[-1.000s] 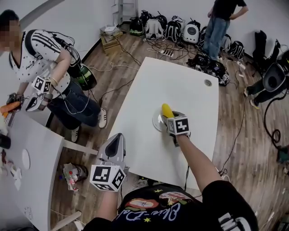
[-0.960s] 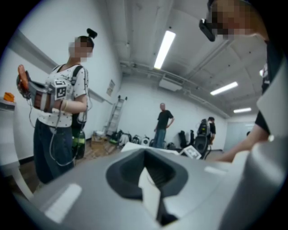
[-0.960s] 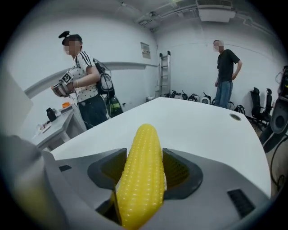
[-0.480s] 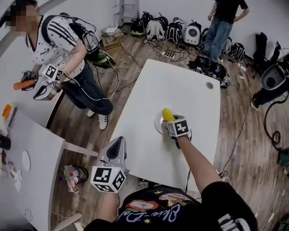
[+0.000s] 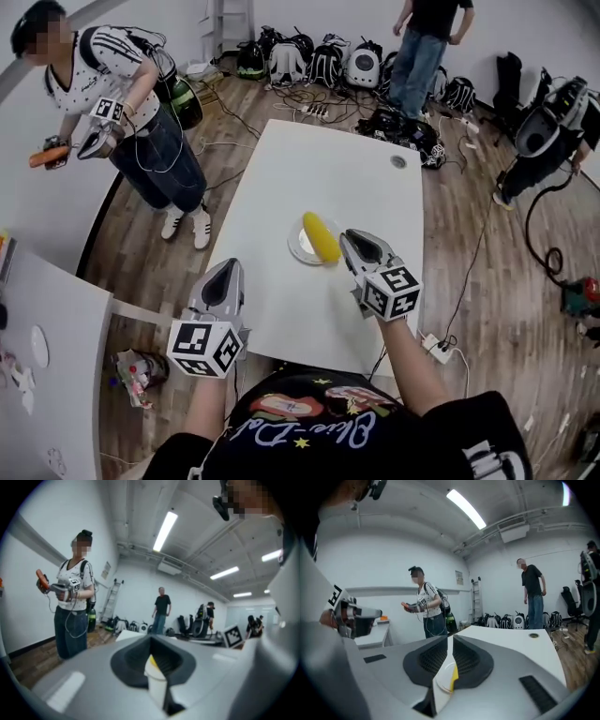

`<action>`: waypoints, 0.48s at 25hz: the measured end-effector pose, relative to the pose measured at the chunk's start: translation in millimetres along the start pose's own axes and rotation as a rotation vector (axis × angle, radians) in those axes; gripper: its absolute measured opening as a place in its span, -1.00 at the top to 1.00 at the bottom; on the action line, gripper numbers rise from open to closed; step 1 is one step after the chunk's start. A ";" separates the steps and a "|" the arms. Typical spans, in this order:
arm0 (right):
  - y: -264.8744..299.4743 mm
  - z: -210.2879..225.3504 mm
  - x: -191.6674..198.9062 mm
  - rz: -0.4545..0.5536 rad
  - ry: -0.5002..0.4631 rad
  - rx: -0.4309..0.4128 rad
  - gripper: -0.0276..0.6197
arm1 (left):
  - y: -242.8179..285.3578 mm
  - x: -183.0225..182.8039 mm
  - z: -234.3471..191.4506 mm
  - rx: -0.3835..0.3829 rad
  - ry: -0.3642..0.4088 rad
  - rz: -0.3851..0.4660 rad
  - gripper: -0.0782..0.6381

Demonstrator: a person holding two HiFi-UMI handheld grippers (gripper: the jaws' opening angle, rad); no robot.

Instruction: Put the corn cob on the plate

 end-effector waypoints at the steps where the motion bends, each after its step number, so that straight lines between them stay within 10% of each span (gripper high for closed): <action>1: -18.9 -5.9 1.3 0.038 0.033 -0.009 0.78 | 2.3 -1.4 4.1 0.021 0.014 -0.005 0.80; 12: -106.2 -50.0 6.8 0.164 0.055 0.029 0.86 | 6.7 -9.0 41.8 0.134 0.086 0.000 0.80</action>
Point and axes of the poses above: the fingertips, and each gripper's own axes: y forward along the fingers, z to its right, x out of its underside, the point moved 10 cm from there along -y, backward along the fingers, and after that the axes turned 12 degrees about -z, right-handed, at the moved point
